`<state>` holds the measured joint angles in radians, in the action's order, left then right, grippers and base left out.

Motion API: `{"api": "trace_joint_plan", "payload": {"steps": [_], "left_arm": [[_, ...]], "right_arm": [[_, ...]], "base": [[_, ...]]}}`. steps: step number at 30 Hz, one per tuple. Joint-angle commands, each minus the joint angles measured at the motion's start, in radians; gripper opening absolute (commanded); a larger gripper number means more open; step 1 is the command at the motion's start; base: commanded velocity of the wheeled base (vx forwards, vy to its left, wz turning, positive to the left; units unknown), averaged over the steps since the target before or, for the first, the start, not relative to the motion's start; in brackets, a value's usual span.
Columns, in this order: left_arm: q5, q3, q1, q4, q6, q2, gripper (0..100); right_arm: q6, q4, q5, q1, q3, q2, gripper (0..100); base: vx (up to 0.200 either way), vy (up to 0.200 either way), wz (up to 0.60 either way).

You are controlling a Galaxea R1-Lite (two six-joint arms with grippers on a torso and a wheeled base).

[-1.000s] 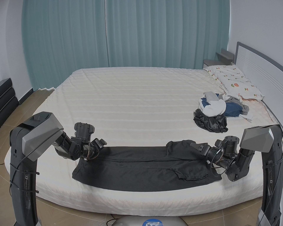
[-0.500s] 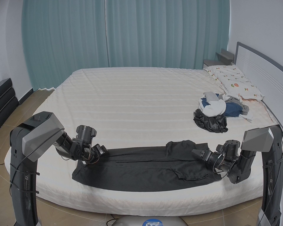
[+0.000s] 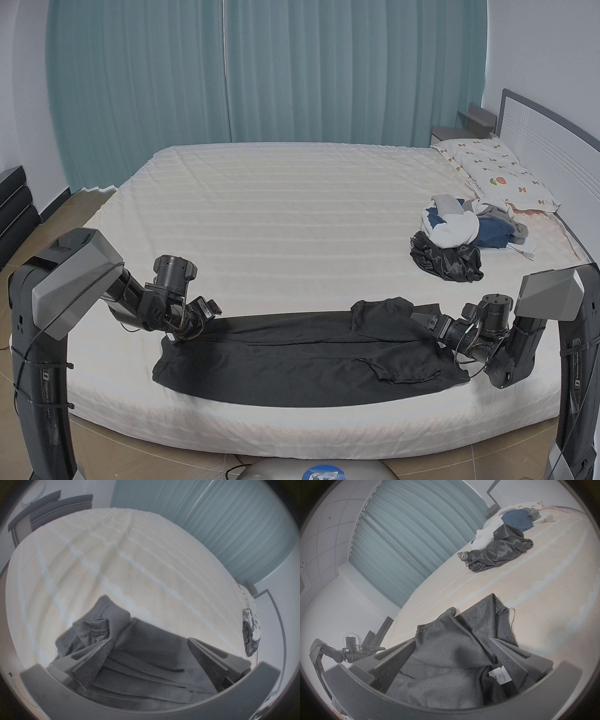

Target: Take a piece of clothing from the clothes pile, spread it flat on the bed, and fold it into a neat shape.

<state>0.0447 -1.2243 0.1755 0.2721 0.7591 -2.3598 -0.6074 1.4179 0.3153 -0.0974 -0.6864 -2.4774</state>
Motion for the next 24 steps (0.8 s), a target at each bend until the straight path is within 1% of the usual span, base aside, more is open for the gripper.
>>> {"api": "trace_joint_plan", "payload": {"steps": [1,6,8,11,14,20,23,24], "left_arm": [[0.001,-0.011,-0.028,0.013,0.000,0.030,100],[0.017,-0.032,-0.062,0.024,-0.001,0.025,100],[0.035,-0.049,-0.087,0.024,-0.004,0.030,100],[0.030,-0.050,-0.107,0.013,-0.006,0.048,100],[0.026,-0.049,-0.107,0.012,-0.015,0.043,100],[0.027,-0.052,-0.107,0.019,-0.073,-0.009,100],[0.026,-0.052,-0.107,0.019,-0.083,-0.024,100],[0.024,-0.054,-0.107,0.019,-0.083,-0.029,0]], "right_arm": [[-0.002,0.003,0.001,0.001,-0.001,0.002,100],[-0.002,0.004,0.001,0.001,-0.001,0.002,100],[-0.002,0.004,-0.001,0.001,-0.001,0.002,100],[-0.002,0.004,0.001,0.002,-0.001,0.002,100],[-0.002,0.004,-0.001,0.002,-0.001,0.002,100],[-0.002,0.004,0.001,0.002,-0.001,0.002,100],[-0.002,0.004,-0.001,0.002,-0.001,0.000,100],[-0.002,0.004,0.001,0.002,-0.001,0.000,100]], "base": [[0.000,0.000,0.00],[0.000,0.000,0.00],[0.000,0.000,0.00],[0.000,0.000,0.00],[0.000,0.000,0.00],[0.000,0.000,0.00],[0.000,0.000,0.00],[0.000,0.000,0.00]]}}
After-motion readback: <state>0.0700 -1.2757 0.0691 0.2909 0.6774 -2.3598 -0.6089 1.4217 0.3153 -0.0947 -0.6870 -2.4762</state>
